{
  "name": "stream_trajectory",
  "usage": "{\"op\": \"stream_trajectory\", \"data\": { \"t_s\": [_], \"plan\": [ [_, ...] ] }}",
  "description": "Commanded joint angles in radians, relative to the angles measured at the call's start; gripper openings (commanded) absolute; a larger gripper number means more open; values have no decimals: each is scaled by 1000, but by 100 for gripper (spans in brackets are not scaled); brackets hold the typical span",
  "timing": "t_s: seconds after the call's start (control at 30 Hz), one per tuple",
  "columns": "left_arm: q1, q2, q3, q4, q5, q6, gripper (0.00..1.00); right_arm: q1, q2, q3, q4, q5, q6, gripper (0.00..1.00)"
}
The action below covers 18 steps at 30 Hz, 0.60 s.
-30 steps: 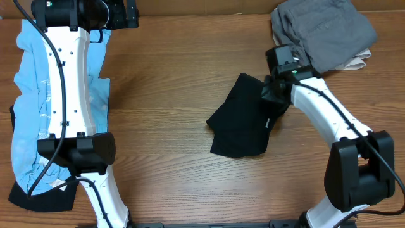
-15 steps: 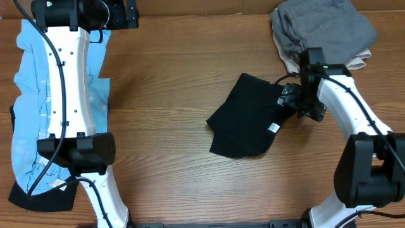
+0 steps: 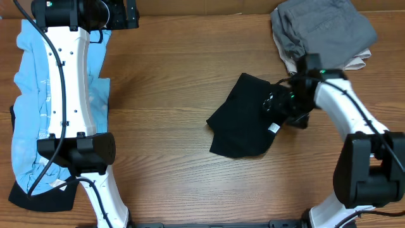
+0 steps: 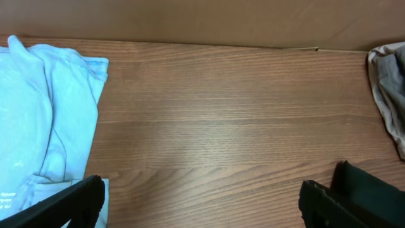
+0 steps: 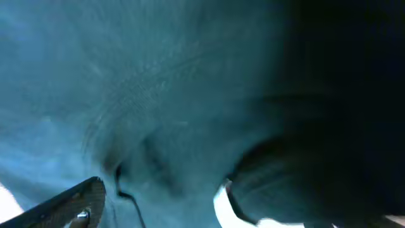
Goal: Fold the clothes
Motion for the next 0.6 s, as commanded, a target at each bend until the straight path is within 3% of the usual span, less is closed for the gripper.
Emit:
{"op": "stream_trajectory", "data": {
  "t_s": [0.0,0.27,0.43,0.5,0.53,0.57],
  "plan": [
    [-2,8,0,2,-9,-14,100,19,-1,-98,73,-27,77,97],
    [-2,8,0,1,-9,-14,100,96,-1,-277,407,-30,226,74],
    [-2,8,0,1,-9,-14,100,137,0,-327,529,-30,237,59],
    [-2,8,0,1,-9,-14,100,139,0,-334,554,-29,237,40],
    [-2,8,0,1,-9,-14,100,138,0,-334,560,-27,236,25],
    [-2,8,0,1,-8,-14,100,138,0,-334,576,-27,237,4]
  ]
}}
